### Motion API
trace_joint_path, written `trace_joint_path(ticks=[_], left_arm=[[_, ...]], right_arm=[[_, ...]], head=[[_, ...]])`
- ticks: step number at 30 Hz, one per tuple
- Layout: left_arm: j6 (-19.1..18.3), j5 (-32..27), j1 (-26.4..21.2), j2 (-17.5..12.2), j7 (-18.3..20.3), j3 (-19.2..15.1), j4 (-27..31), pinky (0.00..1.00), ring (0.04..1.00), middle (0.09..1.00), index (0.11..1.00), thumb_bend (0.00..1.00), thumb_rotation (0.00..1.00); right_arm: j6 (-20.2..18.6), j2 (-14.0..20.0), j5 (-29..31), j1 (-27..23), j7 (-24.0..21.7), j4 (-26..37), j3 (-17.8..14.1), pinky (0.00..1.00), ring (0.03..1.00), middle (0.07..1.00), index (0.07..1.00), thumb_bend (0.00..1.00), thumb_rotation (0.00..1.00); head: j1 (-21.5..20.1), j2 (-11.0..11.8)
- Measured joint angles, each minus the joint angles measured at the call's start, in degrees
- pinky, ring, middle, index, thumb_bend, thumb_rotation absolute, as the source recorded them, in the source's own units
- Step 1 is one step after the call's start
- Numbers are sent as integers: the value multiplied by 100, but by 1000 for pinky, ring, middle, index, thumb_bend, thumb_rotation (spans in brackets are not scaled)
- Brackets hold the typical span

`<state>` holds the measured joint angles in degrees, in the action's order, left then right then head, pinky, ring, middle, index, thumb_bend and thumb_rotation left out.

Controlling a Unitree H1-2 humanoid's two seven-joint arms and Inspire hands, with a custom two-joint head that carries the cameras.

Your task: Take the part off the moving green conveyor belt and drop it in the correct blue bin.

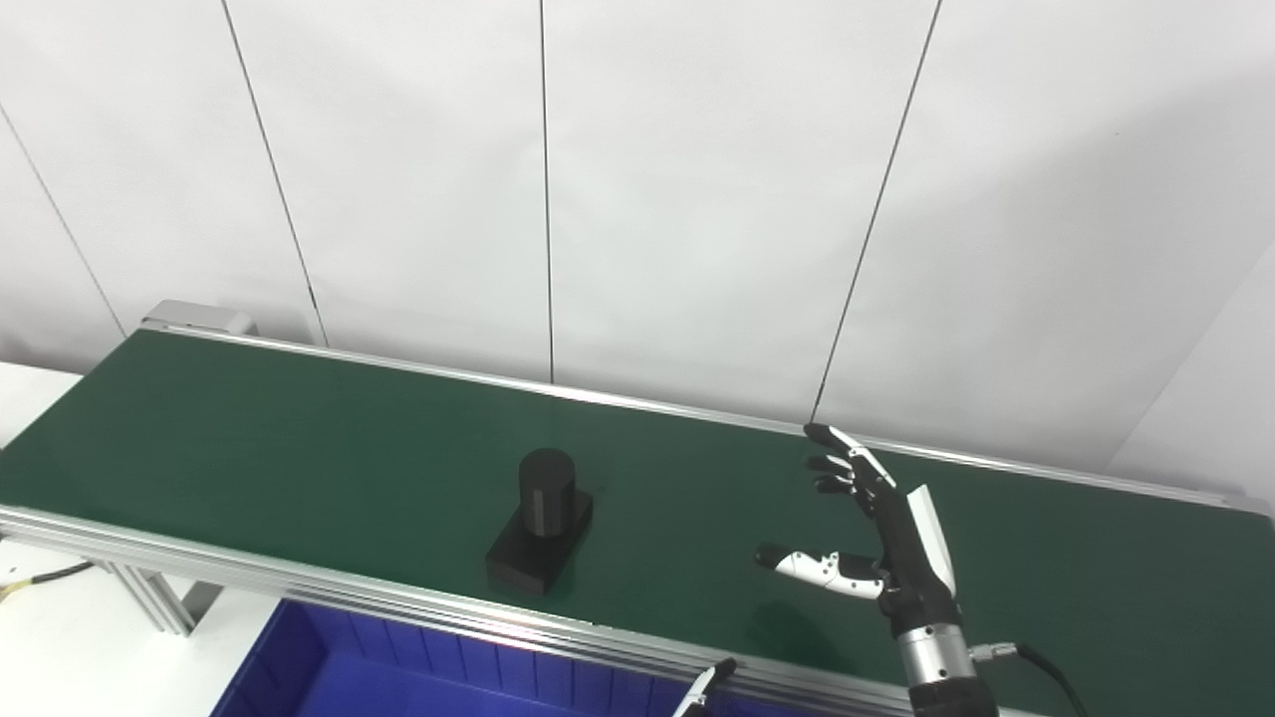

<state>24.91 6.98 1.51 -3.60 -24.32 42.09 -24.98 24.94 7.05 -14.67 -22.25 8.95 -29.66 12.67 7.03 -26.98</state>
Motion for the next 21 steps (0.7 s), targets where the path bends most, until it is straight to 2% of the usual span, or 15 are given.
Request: trace_joint_path(ticks=[6,21], left_arm=[[0,2,23,0,-16,45,37,932,999,1000,962,808,882],[0,102,49,-26,-145,179,106,909,988,1000,958,806,886]], right_arm=[[0,-139,28,-180,36,-419,-14,681,771,856,854,896,112],[0,-268,11,-401,105,-820,75,644,758,840,845,911,150]], head=[[-26,-44],[-88,-79]])
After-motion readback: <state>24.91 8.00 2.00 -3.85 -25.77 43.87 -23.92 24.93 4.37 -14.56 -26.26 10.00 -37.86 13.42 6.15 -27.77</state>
